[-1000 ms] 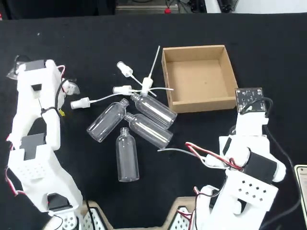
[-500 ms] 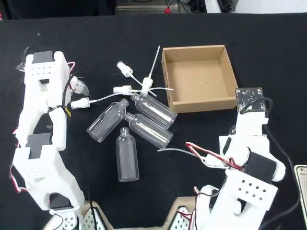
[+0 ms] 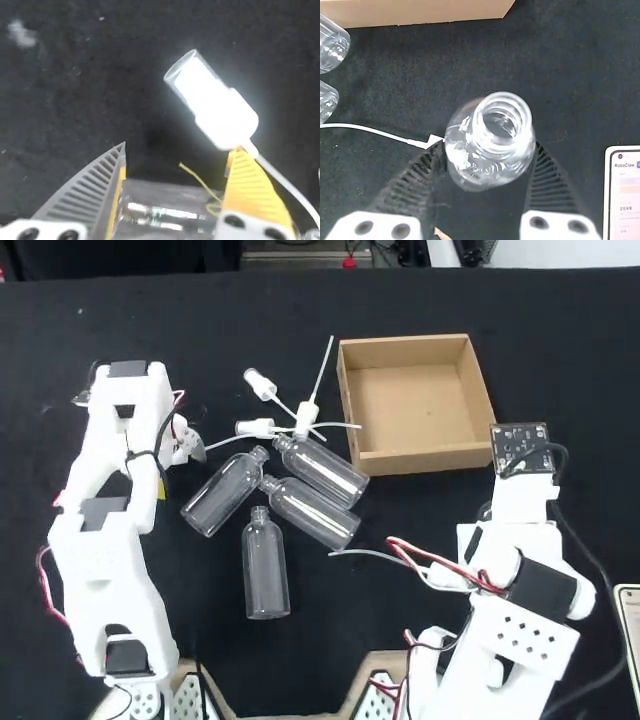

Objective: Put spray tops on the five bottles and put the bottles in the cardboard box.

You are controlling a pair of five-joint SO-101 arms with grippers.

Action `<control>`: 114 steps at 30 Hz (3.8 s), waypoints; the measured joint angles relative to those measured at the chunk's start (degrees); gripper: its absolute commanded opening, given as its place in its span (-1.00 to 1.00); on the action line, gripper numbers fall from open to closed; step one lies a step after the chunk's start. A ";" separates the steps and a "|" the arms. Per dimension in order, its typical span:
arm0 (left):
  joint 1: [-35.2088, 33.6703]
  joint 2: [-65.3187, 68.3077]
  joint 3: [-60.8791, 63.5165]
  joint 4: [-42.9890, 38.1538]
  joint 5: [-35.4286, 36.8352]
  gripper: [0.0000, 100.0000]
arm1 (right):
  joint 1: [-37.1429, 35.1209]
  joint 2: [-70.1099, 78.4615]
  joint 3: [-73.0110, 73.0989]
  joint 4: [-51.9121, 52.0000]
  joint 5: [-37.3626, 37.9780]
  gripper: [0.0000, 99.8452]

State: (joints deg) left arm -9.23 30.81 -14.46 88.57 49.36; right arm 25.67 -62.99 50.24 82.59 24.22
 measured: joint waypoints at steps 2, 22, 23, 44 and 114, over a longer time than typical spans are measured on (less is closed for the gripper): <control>-0.09 1.41 -1.41 -0.35 0.00 -0.38 | 0.00 0.00 0.00 0.00 0.00 -0.73; -2.73 3.25 -6.86 -0.79 0.00 -0.65 | 0.00 0.00 0.00 0.00 0.00 -0.72; -2.99 3.25 -7.38 -0.53 0.00 -0.70 | 0.00 0.00 0.00 0.00 0.00 -0.72; -7.03 3.25 -20.31 10.99 -0.53 -0.37 | 0.00 0.00 0.00 0.00 2.29 -0.72; -53.98 -6.15 0.88 1.93 -95.03 -0.74 | -31.12 -18.37 4.92 0.44 1.76 -0.72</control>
State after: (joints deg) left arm -63.21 24.66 -13.58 90.51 -45.67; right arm -5.45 -81.36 55.16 83.03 25.98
